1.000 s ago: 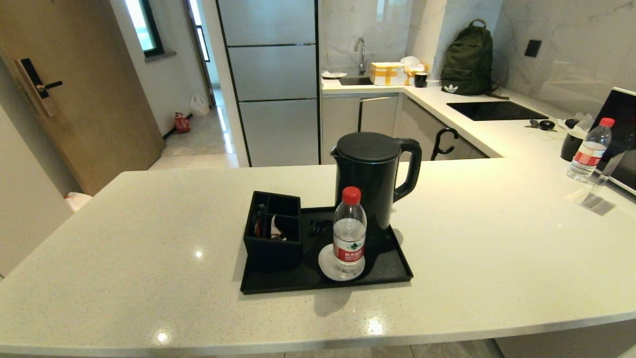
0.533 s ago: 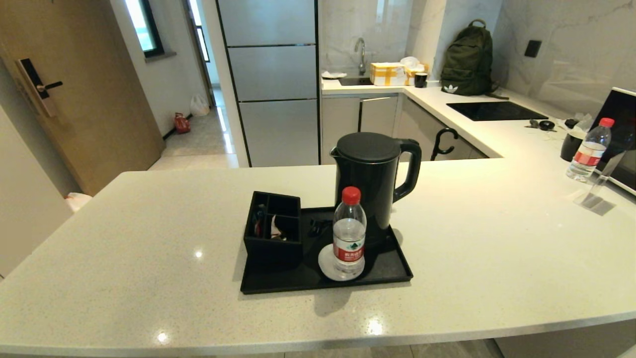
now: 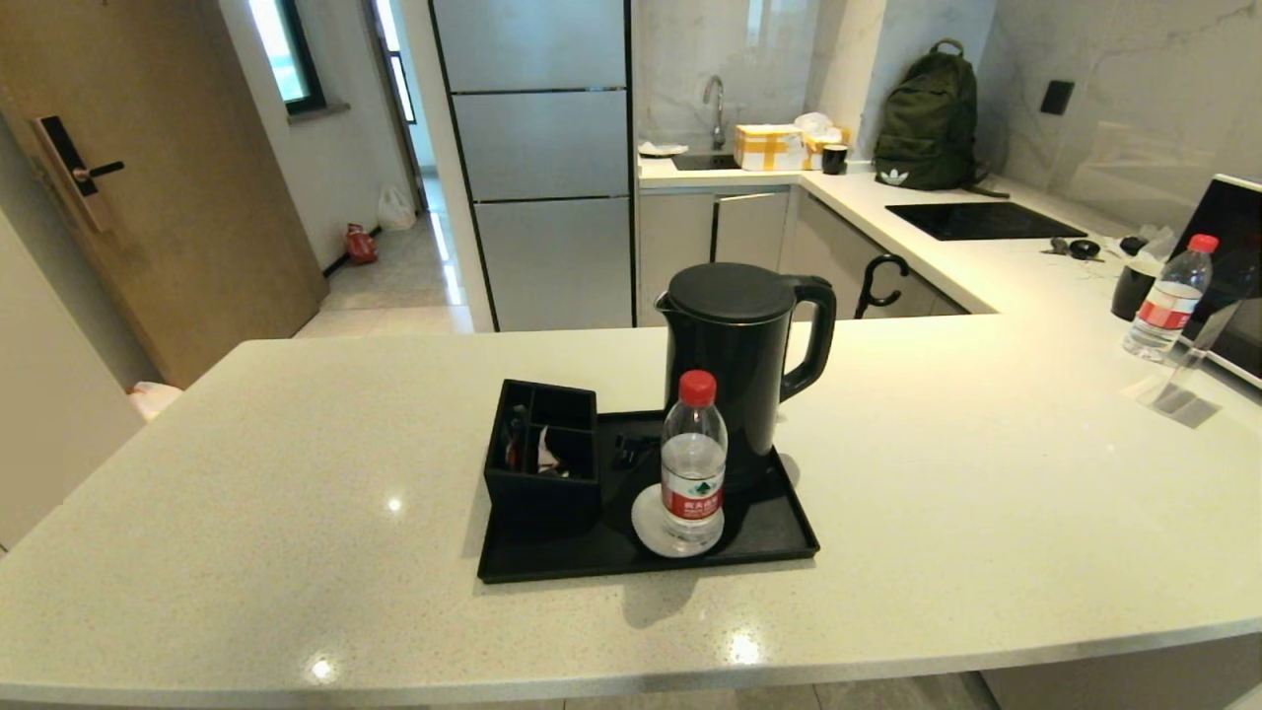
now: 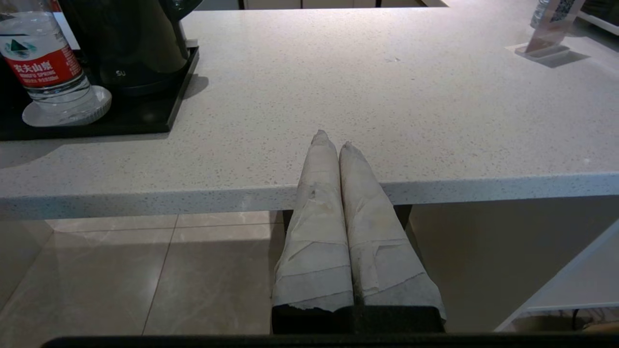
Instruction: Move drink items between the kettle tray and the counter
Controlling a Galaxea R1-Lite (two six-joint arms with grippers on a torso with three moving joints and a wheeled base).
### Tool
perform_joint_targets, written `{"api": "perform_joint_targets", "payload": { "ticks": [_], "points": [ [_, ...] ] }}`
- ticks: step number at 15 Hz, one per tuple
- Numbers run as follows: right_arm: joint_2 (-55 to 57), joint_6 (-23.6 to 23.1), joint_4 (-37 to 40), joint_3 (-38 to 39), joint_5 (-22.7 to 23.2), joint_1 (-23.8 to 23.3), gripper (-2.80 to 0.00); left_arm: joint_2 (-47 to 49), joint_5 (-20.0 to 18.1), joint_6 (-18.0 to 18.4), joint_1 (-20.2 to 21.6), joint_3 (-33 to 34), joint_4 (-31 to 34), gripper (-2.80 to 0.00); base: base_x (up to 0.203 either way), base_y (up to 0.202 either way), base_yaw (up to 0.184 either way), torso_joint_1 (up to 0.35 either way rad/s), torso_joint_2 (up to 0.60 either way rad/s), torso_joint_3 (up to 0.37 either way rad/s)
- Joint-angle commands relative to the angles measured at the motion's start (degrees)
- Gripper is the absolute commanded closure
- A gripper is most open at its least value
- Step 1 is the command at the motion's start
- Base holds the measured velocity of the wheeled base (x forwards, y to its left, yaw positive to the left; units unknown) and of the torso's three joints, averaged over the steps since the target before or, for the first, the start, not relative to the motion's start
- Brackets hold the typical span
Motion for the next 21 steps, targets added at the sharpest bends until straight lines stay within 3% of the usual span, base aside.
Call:
{"api": "perform_joint_targets", "payload": {
  "ticks": [1,3,6,7,8,10,12,13,17,21],
  "points": [
    [0.1,0.0,0.0,-0.1,0.0,0.0,0.0,-2.5,1.1,-0.6,0.0,9.6,-12.4,0.0,0.0,0.0,0.0,0.0,0.0,0.0],
    [0.1,0.0,0.0,-0.1,0.0,0.0,0.0,-2.4,2.6,-1.1,0.0,15.9,-25.0,0.0,0.0,0.0,0.0,0.0,0.0,0.0],
    [0.1,0.1,0.1,-0.1,0.0,0.0,0.0,-2.4,3.8,-0.2,0.0,35.8,-52.6,0.0,0.0,0.0,0.0,0.0,0.0,0.0],
    [0.1,0.1,0.1,-0.1,0.0,0.0,0.0,-2.4,4.1,0.2,0.0,40.7,-61.7,0.0,0.0,0.0,0.0,0.0,0.0,0.0],
    [0.1,0.1,0.1,-0.1,0.0,0.0,0.0,-2.4,4.4,0.7,0.0,43.1,-66.7,0.0,0.0,0.0,0.0,0.0,0.0,0.0],
    [0.1,0.0,0.0,-0.1,0.0,0.0,0.0,-2.4,4.6,1.5,0.0,43.3,-66.7,0.0,0.0,0.0,0.0,0.0,0.0,0.0],
    [0.1,0.0,0.0,-0.1,0.0,0.0,0.0,-2.4,4.6,6.8,0.0,42.7,-56.3,0.0,0.0,0.0,0.0,0.0,0.0,0.0],
    [0.1,0.1,0.0,-0.1,0.0,0.0,0.0,-2.4,4.5,7.8,0.0,42.6,-55.3,0.0,0.0,0.0,0.0,0.0,0.0,0.0],
    [0.1,0.0,0.1,-0.1,0.0,0.0,0.0,-2.4,5.3,4.6,0.0,42.6,-55.4,0.0,0.0,0.0,0.0,0.0,0.0,0.0],
    [0.1,0.0,0.0,-0.1,0.0,0.0,0.0,-2.4,5.4,4.2,0.0,42.6,-55.5,0.0,0.0,0.0,0.0,0.0,0.0,0.0]
  ]
}}
